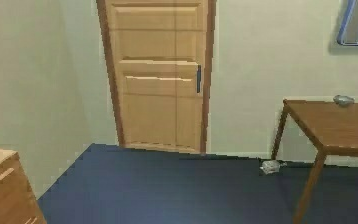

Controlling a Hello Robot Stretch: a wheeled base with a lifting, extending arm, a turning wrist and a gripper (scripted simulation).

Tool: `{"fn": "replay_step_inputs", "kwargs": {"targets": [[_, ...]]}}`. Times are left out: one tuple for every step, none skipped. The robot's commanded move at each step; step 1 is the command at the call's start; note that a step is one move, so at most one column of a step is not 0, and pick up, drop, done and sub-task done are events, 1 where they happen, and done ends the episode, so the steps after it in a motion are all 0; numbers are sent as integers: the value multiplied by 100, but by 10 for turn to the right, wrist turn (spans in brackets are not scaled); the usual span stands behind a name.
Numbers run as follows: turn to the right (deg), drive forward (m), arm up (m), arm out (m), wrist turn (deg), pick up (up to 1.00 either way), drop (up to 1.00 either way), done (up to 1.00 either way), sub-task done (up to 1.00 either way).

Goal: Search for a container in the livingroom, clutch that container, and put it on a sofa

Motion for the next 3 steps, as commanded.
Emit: {"fn": "replay_step_inputs", "kwargs": {"targets": [[-450,0,0,0,0,0,0,0,0],[0,30,0,0,0,0,0,0,0],[-450,0,0,0,0,0,0,0,0]]}}
